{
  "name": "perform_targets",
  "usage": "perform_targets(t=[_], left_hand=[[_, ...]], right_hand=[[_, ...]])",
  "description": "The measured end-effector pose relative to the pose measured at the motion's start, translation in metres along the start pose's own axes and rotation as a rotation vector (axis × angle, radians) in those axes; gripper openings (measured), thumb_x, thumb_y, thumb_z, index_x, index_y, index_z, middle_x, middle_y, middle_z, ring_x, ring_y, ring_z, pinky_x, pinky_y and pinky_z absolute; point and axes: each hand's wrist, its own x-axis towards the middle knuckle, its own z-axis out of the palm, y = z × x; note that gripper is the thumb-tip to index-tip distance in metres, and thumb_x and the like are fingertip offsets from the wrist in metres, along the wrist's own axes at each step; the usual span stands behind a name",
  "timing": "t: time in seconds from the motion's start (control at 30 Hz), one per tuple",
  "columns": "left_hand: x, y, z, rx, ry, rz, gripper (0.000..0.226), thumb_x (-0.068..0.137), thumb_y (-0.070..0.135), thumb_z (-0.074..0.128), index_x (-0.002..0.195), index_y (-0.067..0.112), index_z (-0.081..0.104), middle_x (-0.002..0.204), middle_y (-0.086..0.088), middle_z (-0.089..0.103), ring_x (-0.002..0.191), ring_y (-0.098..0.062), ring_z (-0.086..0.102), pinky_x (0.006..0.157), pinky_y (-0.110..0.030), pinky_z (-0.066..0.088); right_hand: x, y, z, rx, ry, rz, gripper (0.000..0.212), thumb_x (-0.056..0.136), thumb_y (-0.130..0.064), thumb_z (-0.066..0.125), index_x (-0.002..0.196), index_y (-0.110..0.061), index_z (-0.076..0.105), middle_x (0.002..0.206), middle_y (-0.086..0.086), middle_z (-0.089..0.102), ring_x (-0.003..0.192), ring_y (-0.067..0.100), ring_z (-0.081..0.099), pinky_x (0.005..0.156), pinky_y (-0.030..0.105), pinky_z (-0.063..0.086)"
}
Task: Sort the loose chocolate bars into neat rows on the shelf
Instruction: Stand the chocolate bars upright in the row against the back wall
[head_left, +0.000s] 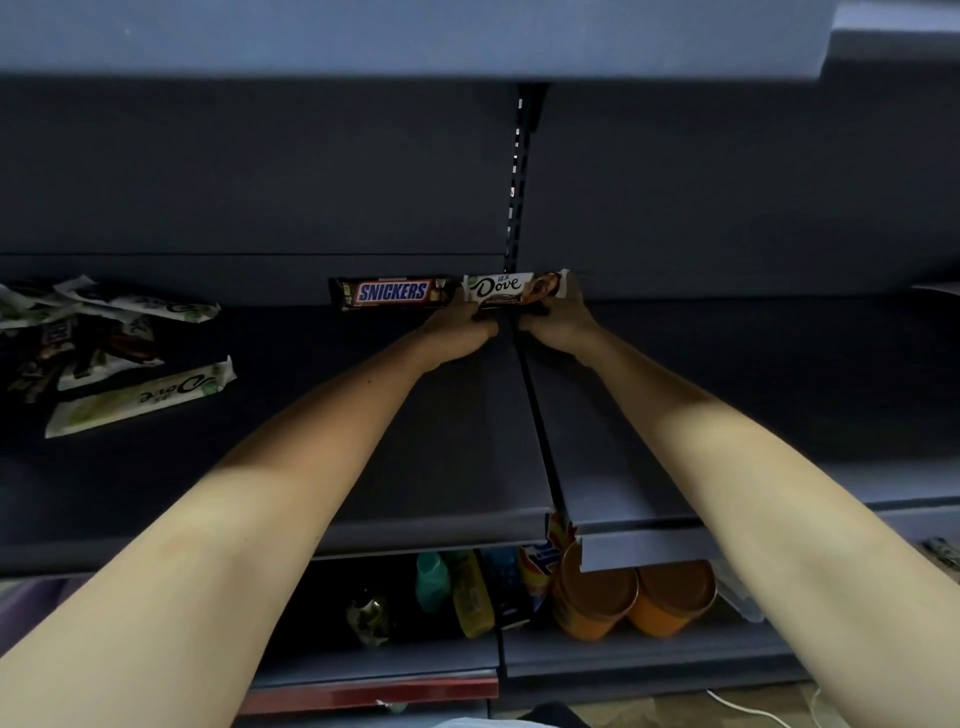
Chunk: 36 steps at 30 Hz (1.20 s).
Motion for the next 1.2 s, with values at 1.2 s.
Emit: perform_targets(t=[1.2], left_hand=[[-0.190, -0.209, -0.233, 0.369, 0.465, 0.051, 0.036, 0.091, 0.016, 0.050, 0.127, 0.016, 0.051, 0.127, -0.006, 0.057, 0.112, -0.023, 0.055, 0.093, -0.035, 0.046]], right_hand=[[-0.056, -0.234, 0.230, -0.356, -0.401, -0.231, 0.073, 0.087, -0.040, 0.059, 0.147, -0.026, 0.019, 0.151, 0.011, 0.024, 0.139, 0.034, 0.015, 0.109, 0.042, 0.026]])
